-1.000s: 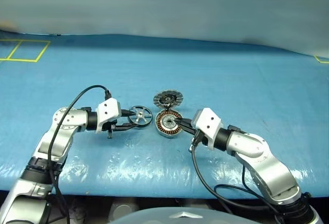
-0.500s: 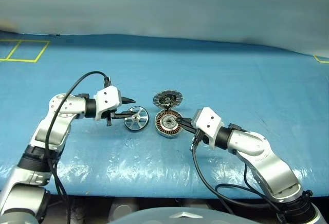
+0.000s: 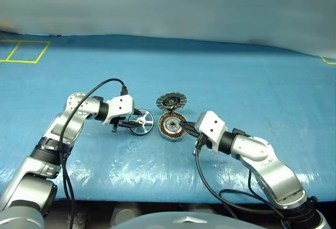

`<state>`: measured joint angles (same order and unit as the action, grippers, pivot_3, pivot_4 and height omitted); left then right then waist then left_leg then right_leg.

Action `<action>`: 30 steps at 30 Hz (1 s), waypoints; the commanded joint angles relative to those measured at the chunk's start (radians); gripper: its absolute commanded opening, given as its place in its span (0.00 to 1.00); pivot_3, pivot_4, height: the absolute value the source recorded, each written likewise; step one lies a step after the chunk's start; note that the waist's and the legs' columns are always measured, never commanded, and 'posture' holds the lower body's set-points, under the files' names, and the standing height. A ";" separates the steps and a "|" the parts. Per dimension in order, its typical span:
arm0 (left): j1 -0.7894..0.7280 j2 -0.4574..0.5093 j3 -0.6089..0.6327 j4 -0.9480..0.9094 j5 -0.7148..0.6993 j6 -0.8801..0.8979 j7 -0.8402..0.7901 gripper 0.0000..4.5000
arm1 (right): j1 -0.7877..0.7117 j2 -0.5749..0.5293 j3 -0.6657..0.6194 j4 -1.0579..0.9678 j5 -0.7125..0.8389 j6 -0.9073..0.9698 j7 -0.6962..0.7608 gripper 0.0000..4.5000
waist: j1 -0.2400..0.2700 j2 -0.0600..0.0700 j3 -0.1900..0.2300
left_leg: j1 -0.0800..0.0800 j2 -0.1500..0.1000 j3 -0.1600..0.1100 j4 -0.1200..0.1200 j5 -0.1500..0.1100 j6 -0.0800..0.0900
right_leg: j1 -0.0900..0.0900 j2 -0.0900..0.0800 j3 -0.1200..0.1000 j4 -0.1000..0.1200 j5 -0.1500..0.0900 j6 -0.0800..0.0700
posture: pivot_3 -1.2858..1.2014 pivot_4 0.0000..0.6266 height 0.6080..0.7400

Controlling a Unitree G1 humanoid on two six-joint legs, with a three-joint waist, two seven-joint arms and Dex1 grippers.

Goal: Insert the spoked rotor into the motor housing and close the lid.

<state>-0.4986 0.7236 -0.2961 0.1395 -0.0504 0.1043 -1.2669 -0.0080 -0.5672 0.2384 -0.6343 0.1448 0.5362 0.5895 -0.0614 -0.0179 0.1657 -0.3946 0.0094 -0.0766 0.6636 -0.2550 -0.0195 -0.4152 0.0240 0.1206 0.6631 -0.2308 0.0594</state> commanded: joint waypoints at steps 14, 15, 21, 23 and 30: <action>-0.018 -0.008 -0.082 0.062 0.124 -0.080 -0.016 0.42 | -0.007 0.003 0.003 -0.007 -0.033 -0.010 -0.007 0.00 | 0.000 0.000 0.000 | 0.001 0.000 0.000 0.000 0.000 0.000 | 0.001 0.000 0.000 0.000 0.000 0.000 | 0.52 0.24 1.00; -0.014 -0.008 -0.088 0.065 0.135 -0.082 -0.013 0.42 | -0.009 0.003 0.006 -0.005 -0.034 -0.010 -0.007 0.00 | -0.001 0.000 0.000 | 0.001 0.000 0.000 0.000 0.000 0.000 | 0.001 0.000 0.000 0.000 0.000 0.000 | 0.52 0.24 1.00; -0.001 0.015 -0.133 0.075 0.214 -0.117 -0.006 0.42 | -0.008 0.002 0.015 -0.005 -0.039 -0.010 -0.003 0.00 | -0.001 0.001 -0.003 | 0.003 0.000 0.000 0.001 0.000 0.000 | 0.003 0.000 0.000 0.001 0.000 0.000 | 0.52 0.24 1.00; -0.003 0.021 -0.143 0.086 0.244 -0.125 0.002 0.42 | -0.008 0.001 0.017 -0.002 -0.046 -0.010 -0.006 0.00 | -0.001 0.002 -0.004 | 0.004 0.000 0.000 0.000 0.000 0.000 | 0.004 0.000 0.000 0.001 0.000 0.000 | 0.52 0.24 1.00; -0.003 0.004 -0.133 0.096 0.246 -0.138 0.011 0.29 | -0.008 0.004 0.019 -0.001 -0.049 -0.011 -0.006 0.00 | -0.006 0.003 -0.005 | 0.018 0.001 0.002 -0.001 0.000 0.000 | 0.016 0.001 0.002 0.001 -0.004 -0.007 | 0.52 0.24 1.00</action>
<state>-0.5369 0.7182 -0.3832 0.1903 0.1555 -0.0498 -1.2396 -0.0110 -0.5671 0.2667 -0.6260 0.0971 0.5357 0.5864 -0.0670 -0.0153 0.1604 -0.3770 0.0101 -0.0749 0.6630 -0.2550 -0.0194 -0.3986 0.0245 0.1223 0.6640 -0.2352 0.0526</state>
